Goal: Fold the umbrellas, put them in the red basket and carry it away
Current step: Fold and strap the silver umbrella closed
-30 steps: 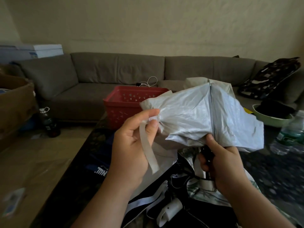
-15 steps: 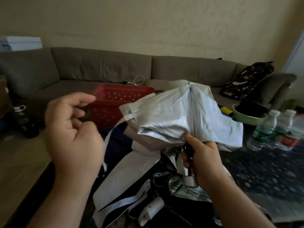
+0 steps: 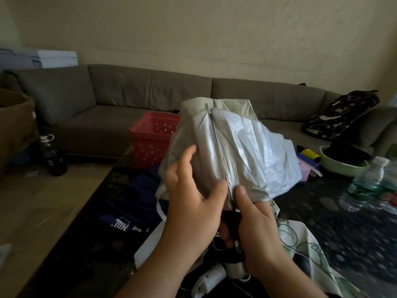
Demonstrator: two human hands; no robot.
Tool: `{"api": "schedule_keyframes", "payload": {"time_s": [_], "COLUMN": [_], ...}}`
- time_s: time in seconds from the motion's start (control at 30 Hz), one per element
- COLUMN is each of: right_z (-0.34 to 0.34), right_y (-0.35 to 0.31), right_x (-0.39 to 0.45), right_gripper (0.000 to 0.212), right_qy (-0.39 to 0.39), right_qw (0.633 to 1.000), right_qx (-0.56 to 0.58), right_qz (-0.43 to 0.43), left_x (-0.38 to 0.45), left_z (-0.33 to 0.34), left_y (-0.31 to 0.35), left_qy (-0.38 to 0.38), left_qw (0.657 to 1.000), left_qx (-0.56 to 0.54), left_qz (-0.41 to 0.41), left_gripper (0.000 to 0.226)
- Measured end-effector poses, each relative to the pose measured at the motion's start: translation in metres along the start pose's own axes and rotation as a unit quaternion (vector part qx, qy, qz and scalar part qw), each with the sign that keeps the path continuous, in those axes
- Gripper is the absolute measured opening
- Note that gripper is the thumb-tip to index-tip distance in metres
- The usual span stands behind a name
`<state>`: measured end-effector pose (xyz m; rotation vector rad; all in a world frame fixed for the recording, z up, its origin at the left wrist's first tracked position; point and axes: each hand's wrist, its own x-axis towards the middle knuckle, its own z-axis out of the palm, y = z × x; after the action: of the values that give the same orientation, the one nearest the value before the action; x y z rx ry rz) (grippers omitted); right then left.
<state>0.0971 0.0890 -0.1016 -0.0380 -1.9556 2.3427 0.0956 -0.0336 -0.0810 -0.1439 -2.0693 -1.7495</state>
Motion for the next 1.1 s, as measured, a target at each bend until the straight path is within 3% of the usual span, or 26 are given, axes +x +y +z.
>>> {"api": "schedule_keyframes", "payload": {"time_s": [0.1, 0.37, 0.53, 0.67, 0.7, 0.77, 0.83, 0.87, 0.97, 1.03, 1.1], "right_z": [0.010, 0.025, 0.021, 0.014, 0.007, -0.014, -0.030, -0.030, -0.021, -0.011, 0.002], "right_y": [-0.002, 0.002, 0.009, 0.019, 0.018, 0.011, -0.004, -0.014, -0.031, -0.032, -0.027], "right_x": [-0.002, 0.001, 0.006, 0.009, 0.009, 0.008, 0.007, 0.009, 0.013, 0.014, 0.010], "right_gripper": [0.053, 0.033, 0.021, 0.059, 0.062, 0.049, 0.038, 0.034, 0.020, 0.052, 0.064], "right_qy": [-0.026, -0.129, -0.117, -0.098, -0.116, -0.201, -0.256, -0.247, -0.102, -0.084, -0.111], "right_qw": [0.997, 0.974, 0.983, 0.982, 0.976, 0.957, 0.947, 0.952, 0.987, 0.992, 0.993], "right_qx": [0.043, 0.159, 0.082, 0.053, 0.044, -0.024, -0.127, -0.152, -0.106, -0.054, 0.034], "right_qz": [0.059, 0.094, 0.113, 0.153, 0.181, 0.207, 0.145, 0.099, -0.062, -0.072, -0.025], "left_x": [-0.001, 0.002, 0.004, 0.006, 0.007, 0.013, 0.019, 0.021, 0.020, 0.015, 0.010], "left_z": [0.003, -0.009, -0.013, -0.015, -0.017, -0.025, -0.032, -0.034, -0.031, -0.022, -0.010], "left_y": [0.002, 0.005, -0.008, -0.014, -0.014, -0.016, -0.014, -0.013, -0.008, -0.009, -0.013], "left_qy": [0.049, 0.065, 0.089, 0.104, 0.109, 0.121, 0.132, 0.135, 0.087, 0.025, -0.047], "left_qw": [0.998, 0.997, 0.995, 0.994, 0.994, 0.991, 0.985, 0.981, 0.971, 0.965, 0.953], "left_qx": [0.013, -0.026, -0.053, -0.038, -0.019, 0.022, 0.075, 0.107, 0.174, 0.198, 0.219], "left_qz": [0.022, 0.018, -0.010, -0.001, 0.014, 0.047, 0.077, 0.092, 0.141, 0.173, 0.204], "left_gripper": [0.085, 0.102, 0.108, 0.105, 0.103, 0.102, 0.103, 0.106, 0.115, 0.121, 0.126]}}
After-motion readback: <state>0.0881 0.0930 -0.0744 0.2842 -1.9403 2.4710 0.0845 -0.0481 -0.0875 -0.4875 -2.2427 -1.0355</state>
